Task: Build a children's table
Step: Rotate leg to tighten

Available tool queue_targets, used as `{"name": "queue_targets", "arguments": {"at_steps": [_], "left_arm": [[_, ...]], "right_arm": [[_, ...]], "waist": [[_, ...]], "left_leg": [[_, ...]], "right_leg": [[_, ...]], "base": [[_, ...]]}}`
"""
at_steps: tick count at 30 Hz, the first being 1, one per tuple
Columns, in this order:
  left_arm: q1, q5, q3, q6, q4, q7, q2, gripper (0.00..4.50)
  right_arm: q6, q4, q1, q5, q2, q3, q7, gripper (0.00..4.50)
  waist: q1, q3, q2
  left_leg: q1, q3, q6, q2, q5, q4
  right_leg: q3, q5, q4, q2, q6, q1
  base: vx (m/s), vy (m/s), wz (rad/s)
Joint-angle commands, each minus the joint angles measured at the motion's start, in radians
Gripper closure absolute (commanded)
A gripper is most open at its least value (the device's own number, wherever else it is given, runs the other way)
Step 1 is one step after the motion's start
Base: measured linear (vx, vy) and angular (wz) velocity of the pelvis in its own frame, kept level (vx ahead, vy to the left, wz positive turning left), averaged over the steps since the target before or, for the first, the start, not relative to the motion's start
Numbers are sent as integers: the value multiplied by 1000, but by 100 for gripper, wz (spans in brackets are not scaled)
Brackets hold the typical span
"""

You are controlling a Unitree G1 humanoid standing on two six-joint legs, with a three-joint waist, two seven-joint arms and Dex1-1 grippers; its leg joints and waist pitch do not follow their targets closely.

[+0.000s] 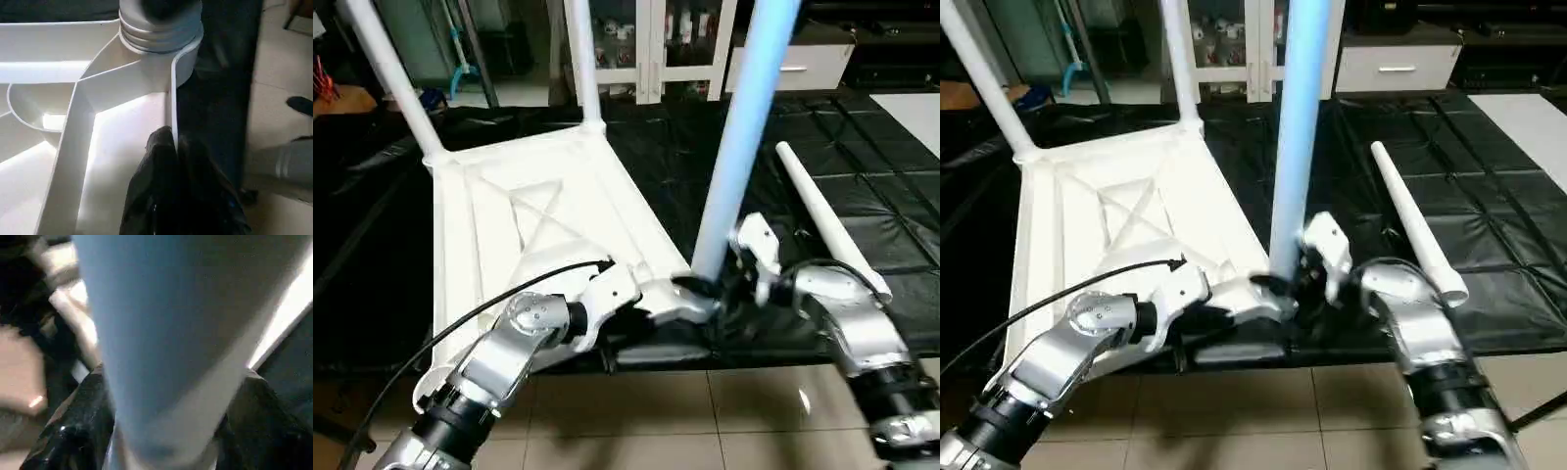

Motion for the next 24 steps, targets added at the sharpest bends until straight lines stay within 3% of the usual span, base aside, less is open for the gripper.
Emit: {"name": "queue_targets", "arguments": {"at_steps": [1, 5, 6, 10, 11, 16, 24], "left_arm": [[27, -1, -58, 31, 0, -47, 17, 450], [38, -8, -54, 38, -22, -64, 34, 450], [40, -7, -53, 40, -24, -67, 36, 450], [41, -8, -52, 47, -30, -68, 38, 450], [40, -8, -52, 47, -30, -68, 38, 450], [40, -10, -53, 51, -32, -69, 41, 450], [25, 2, -46, 69, 1, -39, 20, 450]], "right_arm": [[10, -20, -1, 10, -17, 21, 62, 124], [4, -1, -9, 17, -30, 22, 104, 124], [-5, 10, -14, 15, -28, 18, 103, 151], [-10, 31, -29, 18, -17, 15, 97, 164], [-7, 32, -31, 20, -16, 15, 98, 194], [1, 33, -31, 21, -14, 12, 111, 226], [10, 55, -31, 27, 34, -25, 21, 238]], "waist": [[-3, -50, -19], [-9, -50, -22], [-9, -50, -22], [-10, -52, -21], [-11, -52, -21], [-11, -53, -21], [-14, -52, -18]], "left_leg": [[10, -5, 82, 39, -246, -86], [9, -6, 69, 37, -263, -87], [9, -6, 68, 37, -263, -87], [5, -8, 66, 36, -246, -87], [4, -8, 67, 36, -244, -87], [4, -7, 75, 35, -231, -85], [4, -8, 66, 35, -251, -88]], "right_leg": [[26, -275, -57, -23, -227, 43], [27, -316, -63, -23, -208, 40], [27, -319, -63, -24, -207, 40], [26, -308, -61, -23, -204, 41], [26, -306, -61, -23, -204, 42], [25, -291, -60, -23, -210, 43], [24, -316, -63, -22, -204, 42]], "base": [[0, 0, 0], [0, 0, 0], [0, 0, 0], [0, 0, 0], [0, 0, 0], [0, 0, 0], [0, 0, 0]]}}
